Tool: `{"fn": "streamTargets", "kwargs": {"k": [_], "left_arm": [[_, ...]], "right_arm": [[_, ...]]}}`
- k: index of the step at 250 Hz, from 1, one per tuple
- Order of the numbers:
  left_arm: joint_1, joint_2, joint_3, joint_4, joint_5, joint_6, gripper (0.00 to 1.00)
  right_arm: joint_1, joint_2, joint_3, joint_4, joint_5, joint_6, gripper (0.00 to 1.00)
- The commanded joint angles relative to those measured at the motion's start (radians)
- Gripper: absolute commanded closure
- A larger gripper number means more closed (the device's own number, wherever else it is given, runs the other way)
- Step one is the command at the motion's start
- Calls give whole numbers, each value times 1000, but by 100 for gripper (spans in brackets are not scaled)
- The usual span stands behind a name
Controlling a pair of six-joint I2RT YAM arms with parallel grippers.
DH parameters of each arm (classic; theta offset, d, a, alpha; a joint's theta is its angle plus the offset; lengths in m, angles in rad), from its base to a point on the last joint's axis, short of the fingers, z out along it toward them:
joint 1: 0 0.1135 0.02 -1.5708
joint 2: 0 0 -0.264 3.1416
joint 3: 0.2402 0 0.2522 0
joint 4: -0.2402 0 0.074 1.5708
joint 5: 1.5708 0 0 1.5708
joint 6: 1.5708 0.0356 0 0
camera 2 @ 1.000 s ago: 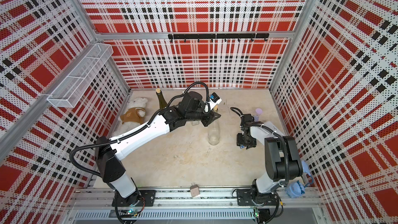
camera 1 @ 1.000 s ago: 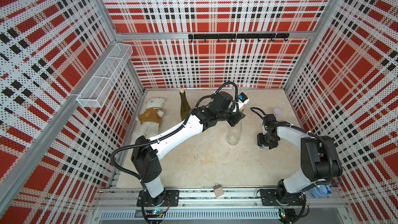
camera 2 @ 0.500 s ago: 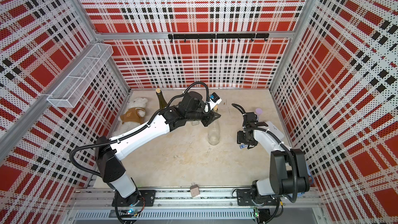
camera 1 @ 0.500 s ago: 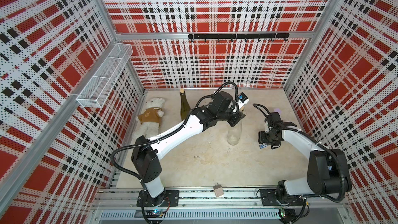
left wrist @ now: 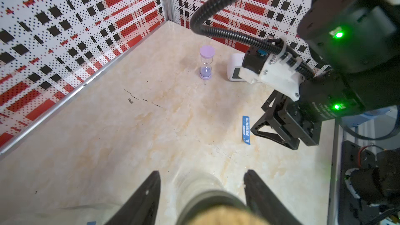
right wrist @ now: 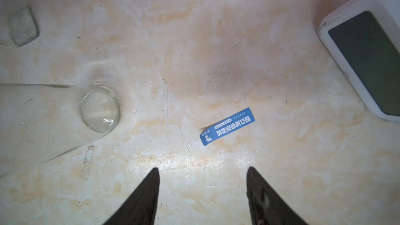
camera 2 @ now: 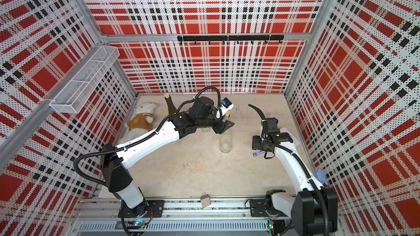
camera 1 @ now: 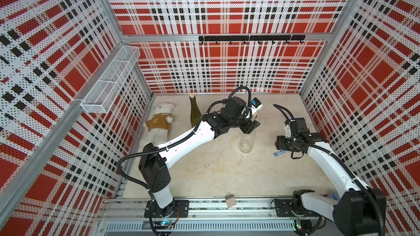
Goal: Remove the label from the bottle
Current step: Move the bottle to the center of the board.
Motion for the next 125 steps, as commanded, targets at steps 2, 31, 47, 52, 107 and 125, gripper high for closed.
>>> {"fn": "streamTargets", "kwargs": {"k": [2,31,47,52,107,125], "left_arm": [[-7,-13,47,5,-3,-11,25],[-7,-29,60,0,-16,-16,16],[-7,-45,61,2,-23,-17,12],[-7,-50,61,2,-24,-17,11],[-9,-99,57,15,4,-37,1],[-10,-115,51,24,15,-44,1]], "right_arm": [[-2,-68,24,-4,-29,-3,33],[-2,-128,17,27,-64,-24,31],[-2,-157,11,52,-91,-36,24],[-2,-164,11,57,-100,-41,23],[-2,-240,-4,123,-161,-50,9],[-2,-259,-3,130,-166,-42,0]]}}
